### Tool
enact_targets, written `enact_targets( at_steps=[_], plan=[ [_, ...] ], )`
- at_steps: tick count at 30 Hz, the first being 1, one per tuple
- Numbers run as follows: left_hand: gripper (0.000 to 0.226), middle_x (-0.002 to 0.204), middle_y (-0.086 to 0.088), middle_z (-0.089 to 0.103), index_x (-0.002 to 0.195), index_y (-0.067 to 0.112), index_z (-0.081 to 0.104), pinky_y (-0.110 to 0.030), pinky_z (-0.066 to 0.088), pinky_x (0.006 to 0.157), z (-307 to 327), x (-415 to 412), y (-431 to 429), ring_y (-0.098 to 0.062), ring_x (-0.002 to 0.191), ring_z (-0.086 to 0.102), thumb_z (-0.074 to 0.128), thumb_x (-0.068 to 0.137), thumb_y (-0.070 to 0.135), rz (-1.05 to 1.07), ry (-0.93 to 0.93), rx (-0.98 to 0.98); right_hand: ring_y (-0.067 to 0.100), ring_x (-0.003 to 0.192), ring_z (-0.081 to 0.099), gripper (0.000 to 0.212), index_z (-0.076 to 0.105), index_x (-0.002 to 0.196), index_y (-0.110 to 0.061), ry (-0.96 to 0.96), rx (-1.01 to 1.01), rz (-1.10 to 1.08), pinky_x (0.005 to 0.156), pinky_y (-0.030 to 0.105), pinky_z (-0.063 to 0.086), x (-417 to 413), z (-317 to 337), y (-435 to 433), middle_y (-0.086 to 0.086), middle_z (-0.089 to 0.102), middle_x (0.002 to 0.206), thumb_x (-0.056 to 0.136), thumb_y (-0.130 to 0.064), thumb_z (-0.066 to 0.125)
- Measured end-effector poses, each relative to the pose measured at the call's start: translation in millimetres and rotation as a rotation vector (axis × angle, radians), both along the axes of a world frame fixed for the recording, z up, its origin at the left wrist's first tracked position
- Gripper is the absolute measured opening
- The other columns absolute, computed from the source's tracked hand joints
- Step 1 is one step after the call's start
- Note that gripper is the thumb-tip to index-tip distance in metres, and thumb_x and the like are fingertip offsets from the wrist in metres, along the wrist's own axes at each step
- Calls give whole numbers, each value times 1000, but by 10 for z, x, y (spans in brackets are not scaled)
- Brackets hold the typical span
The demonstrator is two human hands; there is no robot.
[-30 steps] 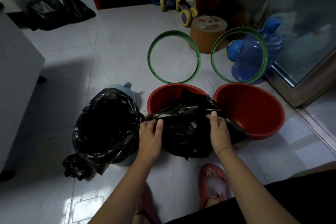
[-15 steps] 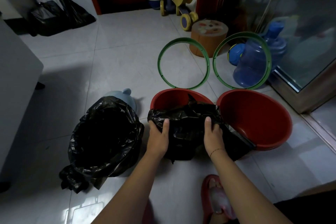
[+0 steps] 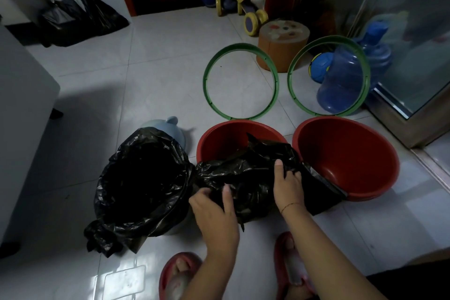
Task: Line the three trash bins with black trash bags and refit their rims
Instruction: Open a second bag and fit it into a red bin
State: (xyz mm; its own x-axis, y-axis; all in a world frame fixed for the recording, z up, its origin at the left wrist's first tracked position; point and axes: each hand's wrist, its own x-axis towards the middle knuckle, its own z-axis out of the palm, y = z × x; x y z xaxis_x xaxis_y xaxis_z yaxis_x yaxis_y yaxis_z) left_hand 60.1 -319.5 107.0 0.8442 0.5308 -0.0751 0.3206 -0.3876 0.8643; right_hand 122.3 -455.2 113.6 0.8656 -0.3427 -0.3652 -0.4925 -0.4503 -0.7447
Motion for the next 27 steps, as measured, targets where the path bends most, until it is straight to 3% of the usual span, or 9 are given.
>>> enact_targets(
  at_steps=[3,6,11,14,16,19,23,27],
  plan=[
    [52,101,2,51,95,17,62,-39,42,89,-82,-107,-68,-16,98,43,31,89,58,-244,-25,280,31,140,28,67,41,139,2,-32,-34,-6,114,37,21,-57,1,-14,18,19,156,98,-49,25],
    [51,106,1,61,99,18,69,-38,44,86,-113,25,-76,-21,103,52,33,91,52,-391,-60,534,32,135,35,61,52,129,3,-59,-100,26,113,38,27,-90,-50,-44,18,30,149,97,-46,35],
    [62,110,-12,65,109,9,64,-48,46,92,-67,351,28,-34,108,58,28,91,55,-447,45,657,32,123,44,47,63,113,-2,-105,-206,102,108,37,34,-182,-166,-154,15,45,128,96,-41,42],
    [71,132,-18,51,131,8,50,-49,35,101,-4,563,145,-38,124,43,24,91,60,-434,192,660,32,124,45,47,58,117,-8,-128,-215,144,105,40,39,-248,-220,-172,13,43,133,94,-45,41],
    [64,138,-18,44,138,10,42,-46,31,103,42,736,236,-37,127,37,30,95,56,-382,276,646,32,136,35,50,47,136,-16,-132,-192,177,111,41,35,-293,-240,-176,12,30,151,94,-44,42],
    [60,138,-20,43,136,7,41,-44,29,105,83,978,373,-37,128,37,32,97,51,-369,339,548,28,143,24,56,32,147,-25,-140,-154,197,113,38,28,-326,-264,-229,8,16,159,95,-43,44],
    [63,134,-22,49,130,1,48,-45,34,104,32,1321,533,-39,125,42,33,96,51,-387,351,391,26,143,25,54,31,146,-32,-141,-148,202,112,36,27,-303,-266,-260,7,17,159,95,-45,41],
    [70,131,-17,55,129,6,53,-43,40,100,22,1521,585,-35,120,51,27,94,60,-389,325,257,22,146,18,53,29,147,-32,-145,-72,190,114,35,22,-254,-243,-218,4,13,160,96,-47,33]
  ],
)
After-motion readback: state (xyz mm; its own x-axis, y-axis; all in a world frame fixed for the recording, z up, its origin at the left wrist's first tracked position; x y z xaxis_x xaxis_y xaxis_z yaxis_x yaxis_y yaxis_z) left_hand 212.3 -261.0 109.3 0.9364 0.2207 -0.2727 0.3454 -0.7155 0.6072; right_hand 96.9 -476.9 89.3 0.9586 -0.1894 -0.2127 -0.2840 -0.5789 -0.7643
